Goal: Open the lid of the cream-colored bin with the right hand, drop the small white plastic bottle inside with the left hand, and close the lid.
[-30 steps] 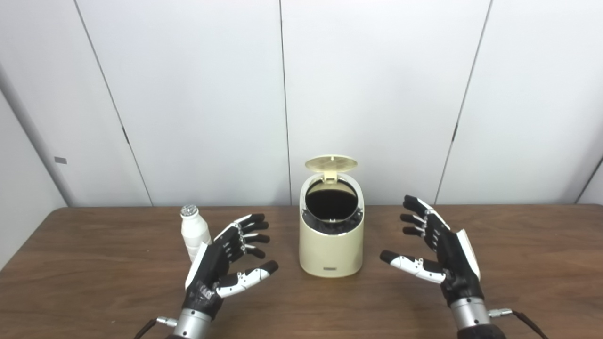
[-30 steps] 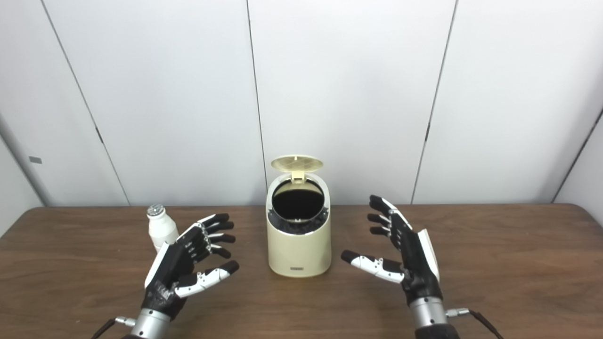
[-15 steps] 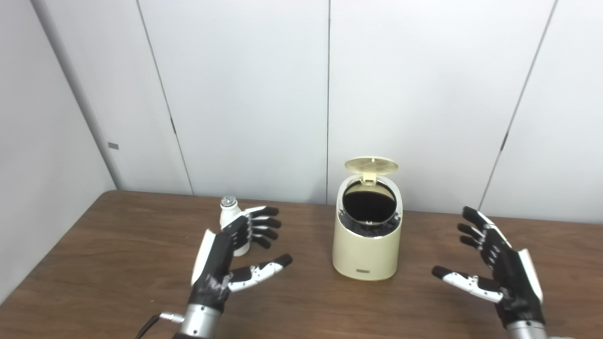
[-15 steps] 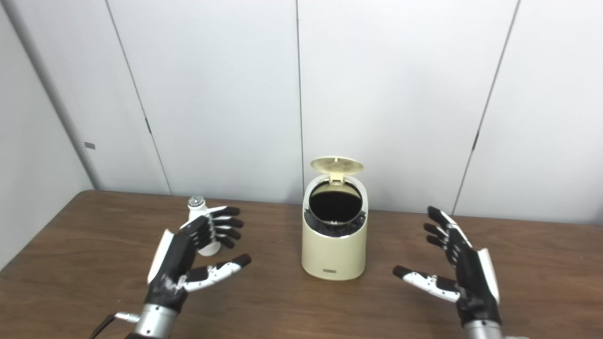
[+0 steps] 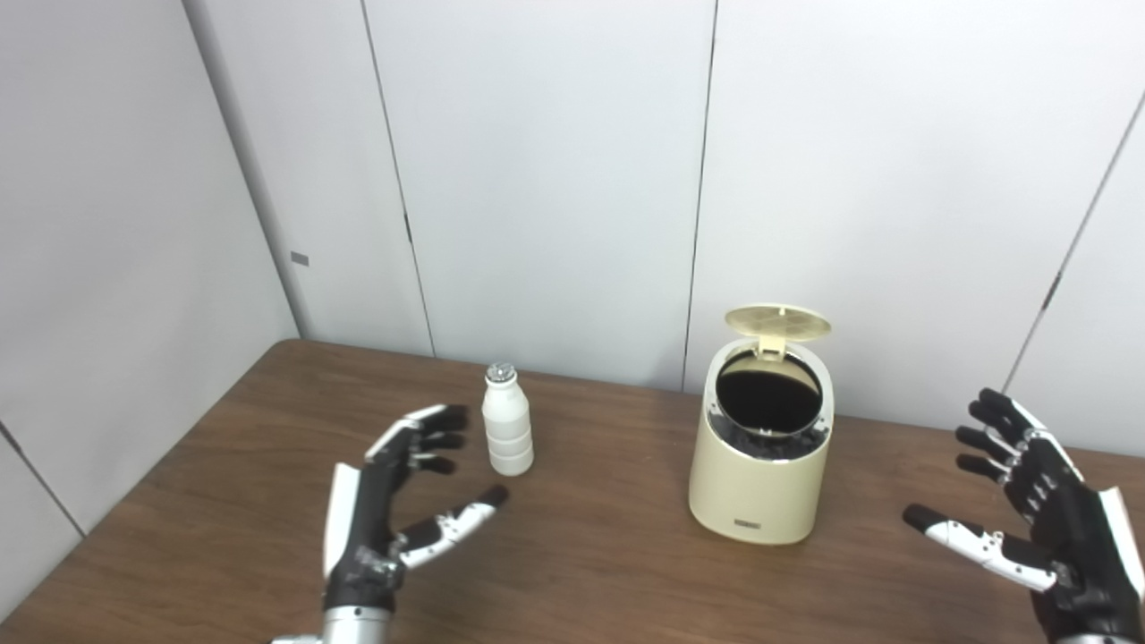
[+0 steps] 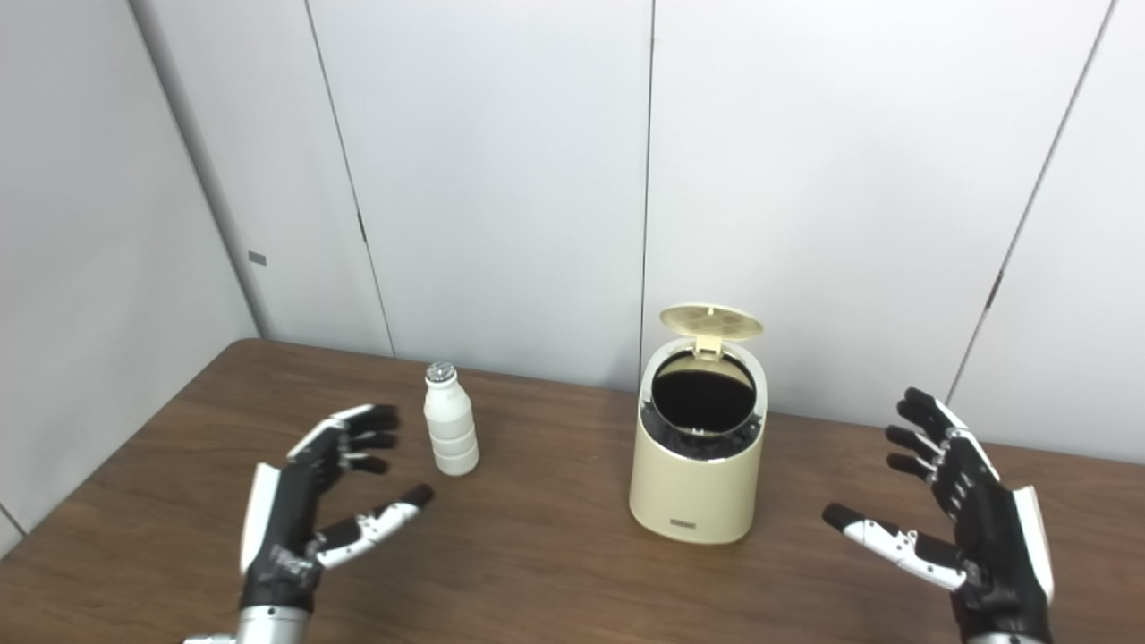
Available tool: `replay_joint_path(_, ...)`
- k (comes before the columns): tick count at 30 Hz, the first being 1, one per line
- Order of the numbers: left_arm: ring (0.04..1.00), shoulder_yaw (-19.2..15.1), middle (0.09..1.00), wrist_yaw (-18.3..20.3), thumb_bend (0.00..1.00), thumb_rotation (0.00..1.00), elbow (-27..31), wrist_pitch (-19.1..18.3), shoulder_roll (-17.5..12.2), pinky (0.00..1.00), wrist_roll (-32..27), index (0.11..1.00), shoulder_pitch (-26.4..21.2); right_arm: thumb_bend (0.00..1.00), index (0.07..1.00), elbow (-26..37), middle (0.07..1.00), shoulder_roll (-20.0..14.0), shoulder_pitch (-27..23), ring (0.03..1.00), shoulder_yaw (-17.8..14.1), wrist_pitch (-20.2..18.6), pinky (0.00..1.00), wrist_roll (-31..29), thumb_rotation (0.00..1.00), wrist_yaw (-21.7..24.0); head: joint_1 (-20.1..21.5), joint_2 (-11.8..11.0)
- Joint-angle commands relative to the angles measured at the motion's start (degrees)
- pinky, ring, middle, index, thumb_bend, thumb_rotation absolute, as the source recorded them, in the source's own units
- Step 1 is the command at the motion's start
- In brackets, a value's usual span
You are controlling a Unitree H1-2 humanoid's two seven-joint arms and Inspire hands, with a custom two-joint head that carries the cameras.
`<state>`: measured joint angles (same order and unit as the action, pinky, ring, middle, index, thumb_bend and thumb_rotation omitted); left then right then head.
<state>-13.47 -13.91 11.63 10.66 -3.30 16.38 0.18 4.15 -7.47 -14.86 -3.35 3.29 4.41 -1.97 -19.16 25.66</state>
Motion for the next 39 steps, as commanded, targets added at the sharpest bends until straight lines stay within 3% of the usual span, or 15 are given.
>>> replay_joint_path(1,0.657,-0.5,0.710,-2.6,0.69,0.00,-0.2,3.7,-0.4,0.54,1.6,0.713,-2.0,0.73,0.836,2.6,0.854,0.0,-1.3,0.793,0.0,-0.2,0.69,-0.4,0.06,0.3,-0.1,0.0)
replay_joint_path(11,0.710,-0.6,0.756,-5.3,0.73,0.04,-6.0,-0.4,-1.7,0.59,4.8,0.772,-5.5,0.67,0.845,7.6,0.871,0.8,-1.1,0.818,0.8,-5.0,0.74,0.4,0.00,0.5,-0.1,0.5)
replay_joint_path(18,0.765,0.2,0.793,-5.5,0.76,0.05,-11.6,-0.6,-3.4,0.67,4.8,0.814,-8.9,0.67,0.855,9.6,0.875,0.9,-0.8,0.821,1.2,-7.3,0.75,1.3,0.00,0.5,0.2,0.7)
replay_joint_path(30,0.767,3.5,0.780,-6.2,0.82,0.12,-19.7,-3.4,-6.2,0.70,5.9,0.794,-14.3,0.66,0.842,10.3,0.860,0.9,-0.5,0.799,1.7,-8.6,0.72,3.1,0.00,0.3,0.6,0.8)
replay_joint_path(39,0.736,5.1,0.758,-7.3,0.83,0.15,-24.7,-2.4,-7.1,0.67,6.0,0.790,-17.6,0.68,0.841,11.2,0.860,1.1,-0.1,0.794,1.6,-9.3,0.72,3.1,0.00,0.3,1.5,0.7)
